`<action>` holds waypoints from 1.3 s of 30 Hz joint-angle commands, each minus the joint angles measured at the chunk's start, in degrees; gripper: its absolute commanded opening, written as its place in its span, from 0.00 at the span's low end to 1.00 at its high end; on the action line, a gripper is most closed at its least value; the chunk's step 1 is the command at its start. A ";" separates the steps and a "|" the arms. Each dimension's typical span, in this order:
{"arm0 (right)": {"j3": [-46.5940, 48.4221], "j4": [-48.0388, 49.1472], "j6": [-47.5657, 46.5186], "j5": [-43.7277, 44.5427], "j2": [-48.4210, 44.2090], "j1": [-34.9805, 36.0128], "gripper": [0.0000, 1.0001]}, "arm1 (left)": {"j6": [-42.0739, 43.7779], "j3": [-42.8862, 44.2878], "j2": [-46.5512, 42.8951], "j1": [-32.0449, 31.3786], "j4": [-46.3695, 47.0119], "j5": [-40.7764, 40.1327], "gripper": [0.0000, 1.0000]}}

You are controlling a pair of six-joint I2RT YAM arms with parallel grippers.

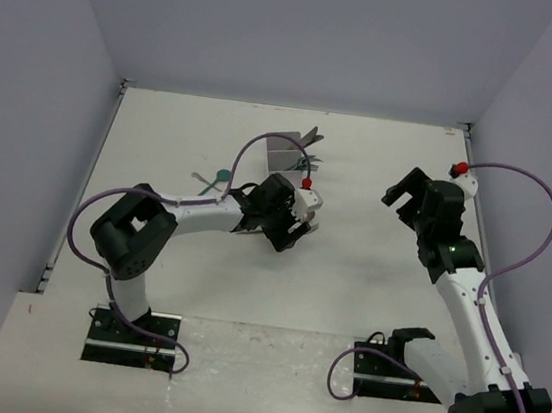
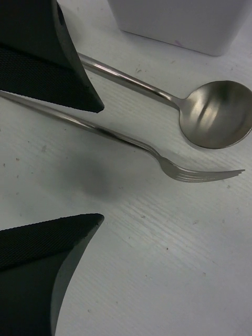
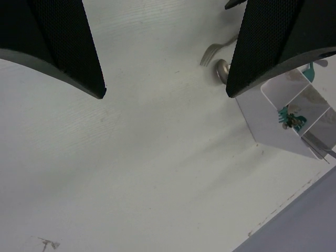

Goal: Sort the eating utensils into containers

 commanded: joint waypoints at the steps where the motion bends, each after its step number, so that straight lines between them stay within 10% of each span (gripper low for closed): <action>1: 5.31 -6.11 1.78 5.20 1.48 -0.29 0.99 | 1.28 1.70 1.73 0.23 1.35 -1.41 0.78; 5: 6.19 -5.95 1.96 1.70 1.40 -0.29 0.99 | 0.94 2.23 3.84 0.23 2.50 -2.91 0.69; 13: 6.80 -7.00 1.87 0.89 1.65 -0.29 0.99 | 0.41 1.70 2.19 0.23 4.88 -4.14 0.00; 28: 3.20 -0.24 1.17 -2.18 0.17 -0.29 0.99 | 4.35 -11.56 -28.31 0.32 21.82 -1.67 0.00; 39: 15.77 -2.35 2.49 -2.09 11.14 -0.29 0.99 | 11.56 0.71 -13.94 9.46 40.64 7.36 0.00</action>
